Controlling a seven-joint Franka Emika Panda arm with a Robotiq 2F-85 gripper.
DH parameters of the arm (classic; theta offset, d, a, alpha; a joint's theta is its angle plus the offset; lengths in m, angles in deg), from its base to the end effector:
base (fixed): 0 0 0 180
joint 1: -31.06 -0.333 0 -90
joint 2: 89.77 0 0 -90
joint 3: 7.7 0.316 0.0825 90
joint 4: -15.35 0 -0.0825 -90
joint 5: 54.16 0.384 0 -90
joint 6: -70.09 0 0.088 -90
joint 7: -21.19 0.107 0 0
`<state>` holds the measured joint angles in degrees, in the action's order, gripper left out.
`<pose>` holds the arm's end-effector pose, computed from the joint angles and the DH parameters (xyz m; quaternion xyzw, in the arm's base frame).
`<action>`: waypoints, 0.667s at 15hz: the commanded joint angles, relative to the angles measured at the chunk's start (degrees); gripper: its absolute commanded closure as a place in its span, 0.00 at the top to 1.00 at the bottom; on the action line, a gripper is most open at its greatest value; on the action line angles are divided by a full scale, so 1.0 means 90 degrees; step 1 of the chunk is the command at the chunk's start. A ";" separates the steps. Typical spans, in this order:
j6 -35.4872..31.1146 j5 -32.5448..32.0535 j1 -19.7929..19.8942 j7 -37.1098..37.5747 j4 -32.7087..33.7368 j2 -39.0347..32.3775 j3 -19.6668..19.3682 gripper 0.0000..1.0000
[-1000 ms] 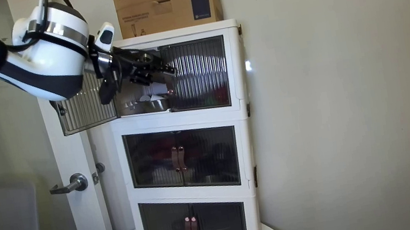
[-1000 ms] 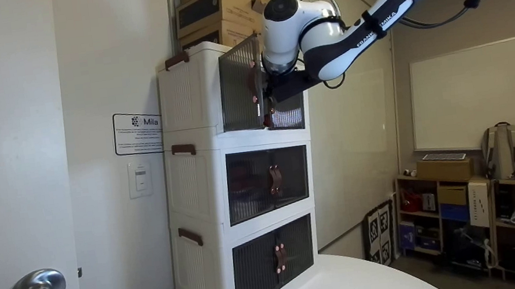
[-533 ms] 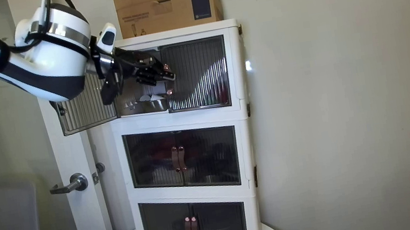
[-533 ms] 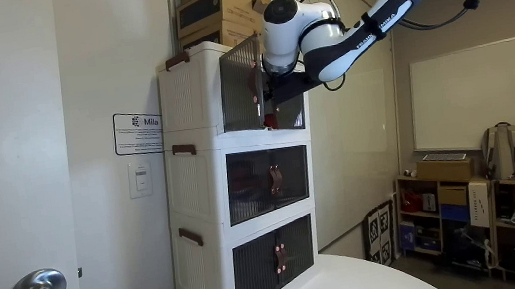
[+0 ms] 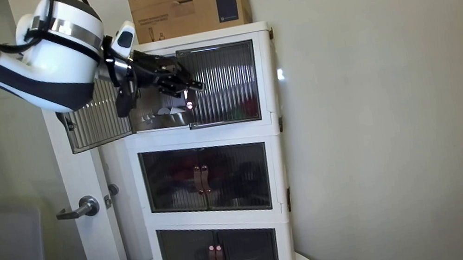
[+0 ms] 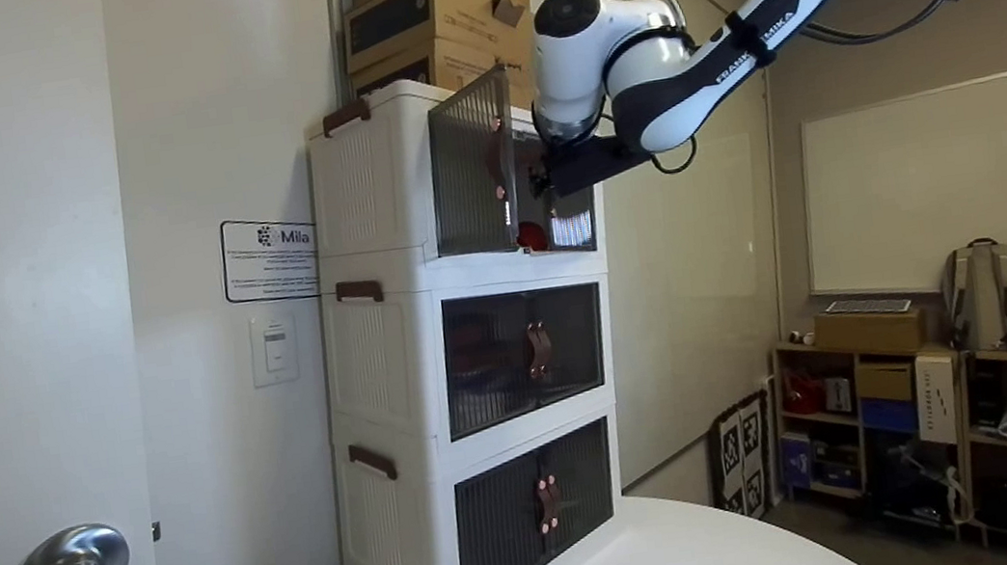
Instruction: Open the doors of the topmost shelf
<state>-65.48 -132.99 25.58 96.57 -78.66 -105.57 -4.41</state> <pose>0.6781 0.0883 0.5132 0.8202 -0.1313 0.4838 0.2755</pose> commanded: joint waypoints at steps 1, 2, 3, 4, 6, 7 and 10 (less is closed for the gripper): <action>0.0161 0.0112 0.0172 0.0266 -0.0887 0.0856 -0.0198 0.07; 0.0172 0.0163 0.0203 0.0328 -0.1132 0.1062 -0.0206 0.08; 0.0230 0.0241 0.0231 0.0391 -0.1355 0.1266 -0.0215 0.08; 0.0274 0.0317 0.0261 0.0476 -0.1604 0.1492 -0.0223 0.08; 0.0438 0.0436 0.0336 0.0653 -0.2087 0.1939 -0.0256 0.08; 0.0521 0.0475 0.0384 0.0728 -0.2290 0.2139 -0.0277 0.08; 0.0732 0.0586 0.0571 0.0910 -0.2791 0.2690 -0.0374 0.08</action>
<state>-60.59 -128.95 29.53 102.37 -98.20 -87.32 -6.98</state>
